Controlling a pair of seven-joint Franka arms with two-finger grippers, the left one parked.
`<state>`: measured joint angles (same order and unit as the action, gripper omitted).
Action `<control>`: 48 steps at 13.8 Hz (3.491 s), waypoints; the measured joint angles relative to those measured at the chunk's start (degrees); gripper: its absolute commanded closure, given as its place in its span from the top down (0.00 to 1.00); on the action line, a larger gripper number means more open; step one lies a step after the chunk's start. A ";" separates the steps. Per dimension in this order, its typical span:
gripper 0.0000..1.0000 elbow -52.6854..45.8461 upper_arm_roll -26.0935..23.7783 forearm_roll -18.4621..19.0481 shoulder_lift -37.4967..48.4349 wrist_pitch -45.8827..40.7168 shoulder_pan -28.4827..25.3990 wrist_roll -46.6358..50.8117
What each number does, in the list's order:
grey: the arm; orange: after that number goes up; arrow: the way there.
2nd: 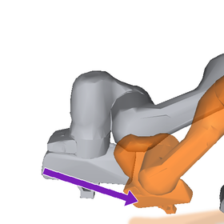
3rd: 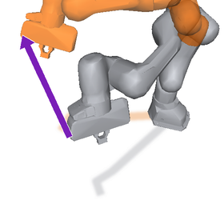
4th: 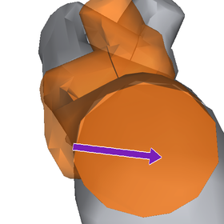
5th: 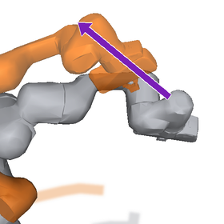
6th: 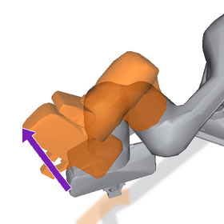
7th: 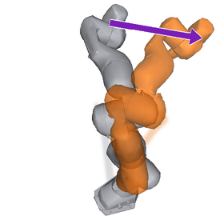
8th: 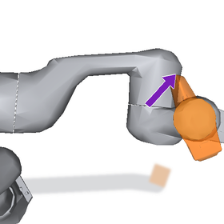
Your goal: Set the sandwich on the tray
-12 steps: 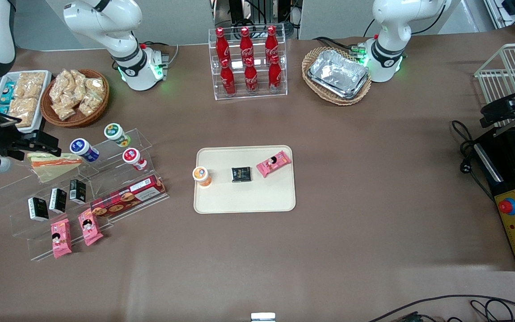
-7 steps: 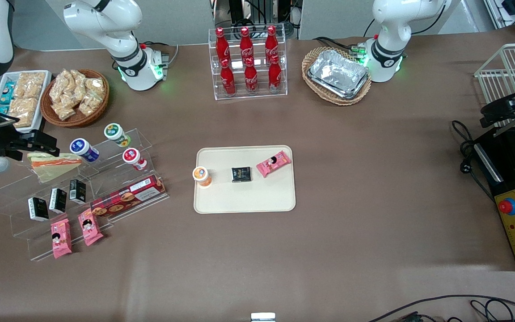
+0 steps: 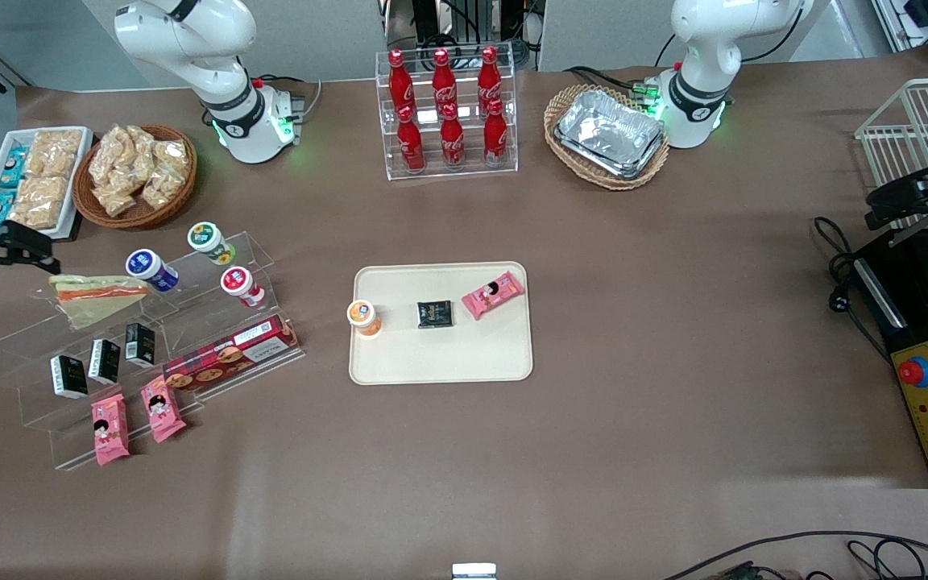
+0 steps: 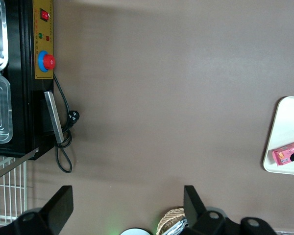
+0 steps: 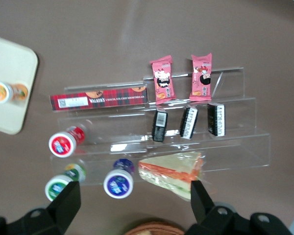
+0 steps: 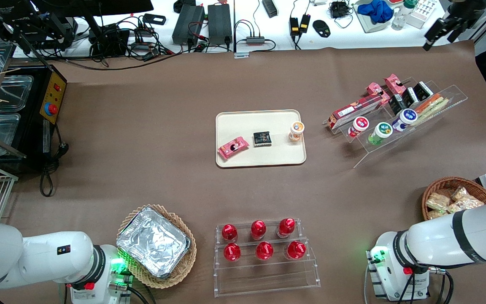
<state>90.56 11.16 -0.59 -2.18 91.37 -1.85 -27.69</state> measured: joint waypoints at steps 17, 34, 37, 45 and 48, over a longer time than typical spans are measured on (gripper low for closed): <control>1.00 1.10 6.22 0.00 -2.48 1.50 0.11 -73.08; 1.00 18.33 8.32 0.00 -2.14 17.44 2.41 -86.57; 1.00 23.03 8.32 0.00 -0.75 20.88 2.41 -87.05; 1.00 31.71 9.96 0.00 -0.02 29.59 2.41 -91.18; 0.70 32.28 9.97 0.00 0.02 30.75 2.41 -91.53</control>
<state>122.84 21.13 -0.59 -2.16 122.12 0.56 -119.22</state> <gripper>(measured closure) 0.013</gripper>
